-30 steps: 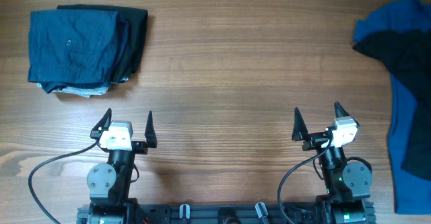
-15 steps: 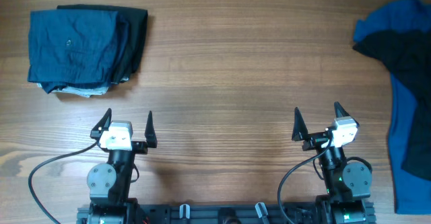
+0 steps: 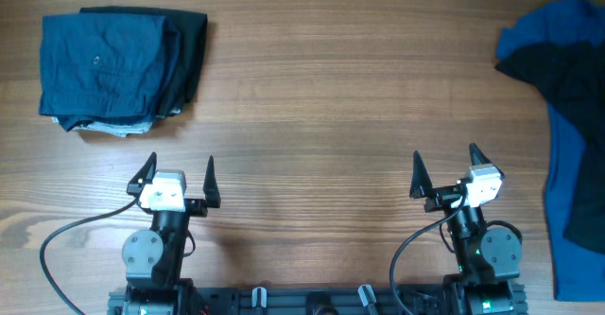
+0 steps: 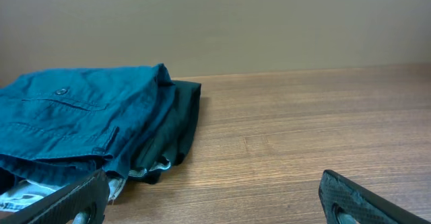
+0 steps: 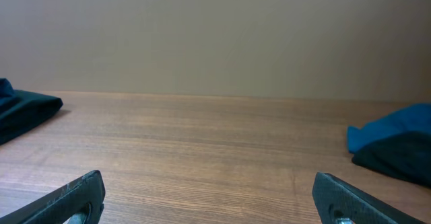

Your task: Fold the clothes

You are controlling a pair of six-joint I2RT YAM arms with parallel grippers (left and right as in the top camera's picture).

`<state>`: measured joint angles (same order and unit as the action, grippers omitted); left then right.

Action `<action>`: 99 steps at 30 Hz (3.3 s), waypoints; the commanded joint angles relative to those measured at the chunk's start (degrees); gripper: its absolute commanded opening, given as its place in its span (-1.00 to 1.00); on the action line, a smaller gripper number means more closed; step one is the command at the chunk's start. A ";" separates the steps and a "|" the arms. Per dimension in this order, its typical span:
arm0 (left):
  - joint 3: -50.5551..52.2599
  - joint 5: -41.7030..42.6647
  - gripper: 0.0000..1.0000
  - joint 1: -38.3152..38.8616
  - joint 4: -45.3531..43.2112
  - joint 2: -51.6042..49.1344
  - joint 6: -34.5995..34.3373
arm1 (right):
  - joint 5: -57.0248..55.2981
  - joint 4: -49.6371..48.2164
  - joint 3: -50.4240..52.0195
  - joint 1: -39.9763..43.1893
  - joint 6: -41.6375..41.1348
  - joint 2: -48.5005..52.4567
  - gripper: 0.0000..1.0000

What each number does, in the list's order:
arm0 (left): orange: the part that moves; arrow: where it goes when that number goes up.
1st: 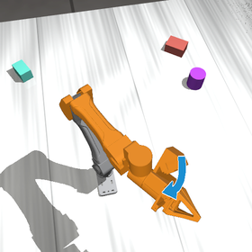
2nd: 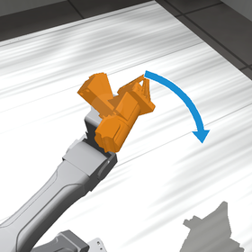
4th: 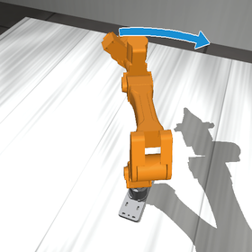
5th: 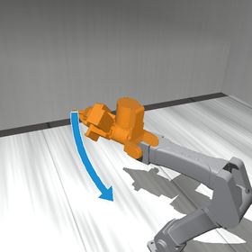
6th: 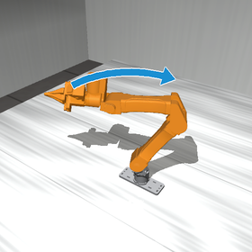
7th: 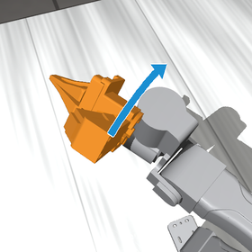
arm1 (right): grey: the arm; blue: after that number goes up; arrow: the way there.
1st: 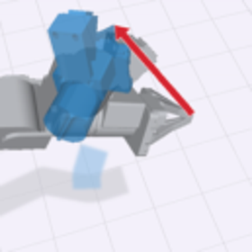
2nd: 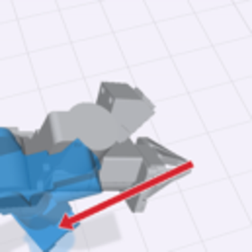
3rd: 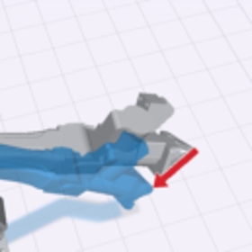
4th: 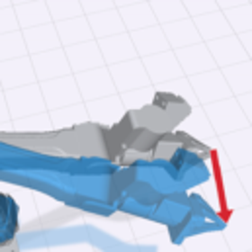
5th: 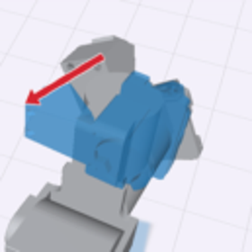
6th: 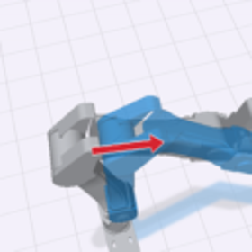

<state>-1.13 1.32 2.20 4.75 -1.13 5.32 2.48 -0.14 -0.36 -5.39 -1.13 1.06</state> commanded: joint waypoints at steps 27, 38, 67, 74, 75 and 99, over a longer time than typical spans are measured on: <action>0.52 -0.79 0.99 0.15 -0.02 -0.13 0.66 | -1.18 -0.11 0.07 -0.22 1.09 -0.15 0.99; 0.52 -0.79 0.99 0.15 -0.02 -0.13 0.66 | -1.18 -0.11 0.07 -0.22 1.09 -0.15 0.99; 0.52 -0.79 1.00 0.15 -0.02 -0.13 0.66 | -1.44 -0.20 0.07 -0.22 1.18 -0.15 0.99; 0.52 -0.79 0.99 0.15 -0.02 -0.13 0.63 | -1.40 -0.26 0.07 -0.22 1.14 -0.15 0.99; 0.52 -0.79 1.00 0.15 -0.02 -0.13 0.66 | -1.38 -0.33 0.07 -0.22 1.03 -0.15 1.00; 0.52 -0.79 0.99 0.15 -0.02 -0.13 0.66 | -1.20 5.95 -12.07 -0.22 0.92 1.77 1.00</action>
<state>-1.13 1.32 2.20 4.75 -1.13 5.32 2.28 4.45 -7.64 -5.39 -0.73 1.15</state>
